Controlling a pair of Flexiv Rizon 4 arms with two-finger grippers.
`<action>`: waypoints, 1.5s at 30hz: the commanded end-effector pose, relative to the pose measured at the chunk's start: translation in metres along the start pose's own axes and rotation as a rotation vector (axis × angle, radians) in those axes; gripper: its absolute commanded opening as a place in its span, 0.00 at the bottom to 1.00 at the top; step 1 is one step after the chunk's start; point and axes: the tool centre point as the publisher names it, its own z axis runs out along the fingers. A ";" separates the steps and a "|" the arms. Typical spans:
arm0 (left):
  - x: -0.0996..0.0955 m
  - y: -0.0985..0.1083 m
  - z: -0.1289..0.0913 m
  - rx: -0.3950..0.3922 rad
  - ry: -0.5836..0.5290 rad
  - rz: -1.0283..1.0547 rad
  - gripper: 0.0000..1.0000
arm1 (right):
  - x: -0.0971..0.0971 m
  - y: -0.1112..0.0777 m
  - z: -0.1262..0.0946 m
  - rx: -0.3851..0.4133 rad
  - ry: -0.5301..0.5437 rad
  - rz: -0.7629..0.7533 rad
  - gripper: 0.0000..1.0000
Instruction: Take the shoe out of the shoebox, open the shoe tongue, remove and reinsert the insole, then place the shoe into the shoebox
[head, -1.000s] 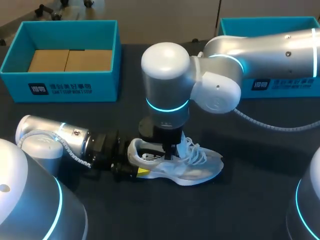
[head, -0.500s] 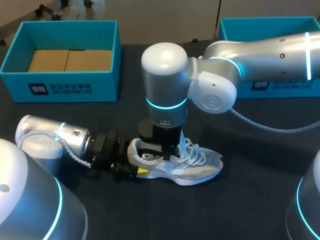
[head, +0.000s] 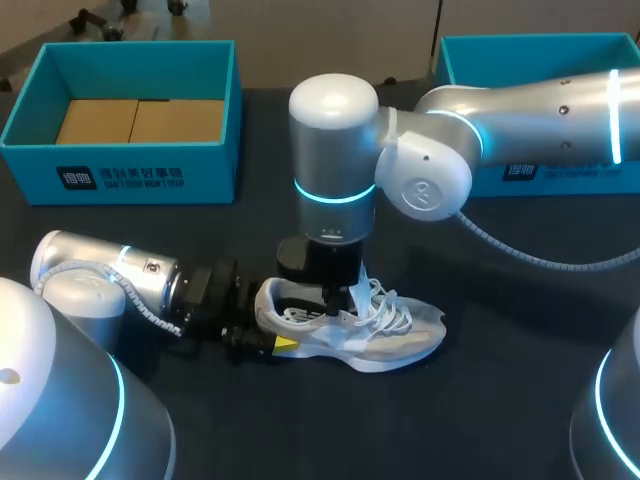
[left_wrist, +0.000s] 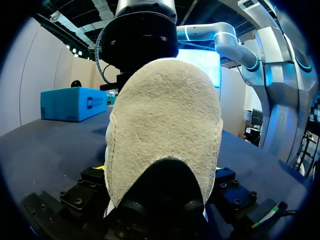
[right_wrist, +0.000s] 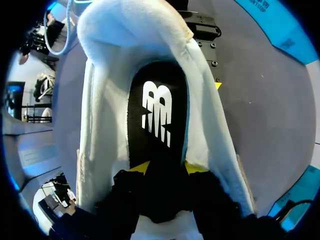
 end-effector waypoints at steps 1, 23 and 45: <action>-0.001 0.001 0.002 -0.002 -0.001 -0.001 0.00 | 0.014 0.009 0.029 -0.005 0.011 -0.003 0.28; -0.001 0.001 0.002 -0.002 -0.001 -0.001 0.00 | 0.027 0.005 0.017 -0.019 -0.018 0.030 0.00; -0.001 0.001 0.002 -0.002 -0.001 -0.001 0.00 | 0.025 -0.001 -0.031 -0.194 -0.213 0.041 0.00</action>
